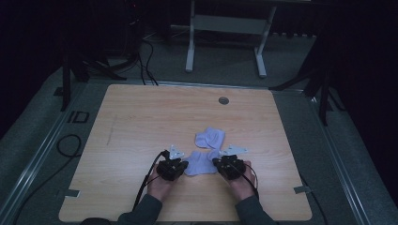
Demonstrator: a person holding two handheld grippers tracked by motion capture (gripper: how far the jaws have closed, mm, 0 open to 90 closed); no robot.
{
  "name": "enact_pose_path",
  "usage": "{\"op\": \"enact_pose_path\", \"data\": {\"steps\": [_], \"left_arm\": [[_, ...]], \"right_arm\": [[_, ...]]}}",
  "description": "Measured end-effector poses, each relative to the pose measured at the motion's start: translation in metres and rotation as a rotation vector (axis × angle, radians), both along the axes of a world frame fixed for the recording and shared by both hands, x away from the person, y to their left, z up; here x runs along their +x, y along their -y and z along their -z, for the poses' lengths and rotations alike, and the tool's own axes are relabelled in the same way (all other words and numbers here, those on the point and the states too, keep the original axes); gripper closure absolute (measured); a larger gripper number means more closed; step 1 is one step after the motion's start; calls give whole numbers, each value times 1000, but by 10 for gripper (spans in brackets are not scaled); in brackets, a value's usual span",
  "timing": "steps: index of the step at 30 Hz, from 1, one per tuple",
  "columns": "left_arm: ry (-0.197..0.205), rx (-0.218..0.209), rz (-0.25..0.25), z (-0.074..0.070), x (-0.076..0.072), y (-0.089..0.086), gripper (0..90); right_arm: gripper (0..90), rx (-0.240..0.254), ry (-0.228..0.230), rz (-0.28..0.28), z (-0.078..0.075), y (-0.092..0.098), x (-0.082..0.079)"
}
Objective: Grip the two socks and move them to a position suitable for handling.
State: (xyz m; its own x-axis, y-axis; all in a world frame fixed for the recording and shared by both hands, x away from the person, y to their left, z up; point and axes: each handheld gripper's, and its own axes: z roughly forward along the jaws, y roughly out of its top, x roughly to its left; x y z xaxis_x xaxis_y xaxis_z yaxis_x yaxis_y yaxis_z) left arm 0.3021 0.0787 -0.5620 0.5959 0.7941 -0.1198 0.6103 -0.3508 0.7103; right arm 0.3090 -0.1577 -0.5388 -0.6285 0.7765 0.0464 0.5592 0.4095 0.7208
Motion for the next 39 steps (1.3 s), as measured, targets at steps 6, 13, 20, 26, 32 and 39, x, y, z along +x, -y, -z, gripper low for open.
{"op": "enact_pose_path", "data": {"steps": [6, 13, 20, 26, 32, 39], "left_arm": [[1, -1, 4, 0, 0, 0, 898], [1, -3, 7, 0, 1, -1, 898], [-2, -2, 11, 0, 1, -1, 898], [-2, -4, 11, 0, 1, -1, 898], [-5, -5, 13, 0, 1, -2, 898], [-10, -3, 18, 0, -1, -3, 897]], "right_arm": [[876, 20, -7, 76, 0, 32, -13], [847, 1, 56, 123, -15, 46, -19], [832, -12, 64, 98, -23, 37, 1], [855, -57, -23, 91, 1, 34, 12], [870, -67, -67, 102, 13, 41, 12], [870, -64, -81, 96, 13, 44, 3]]}}
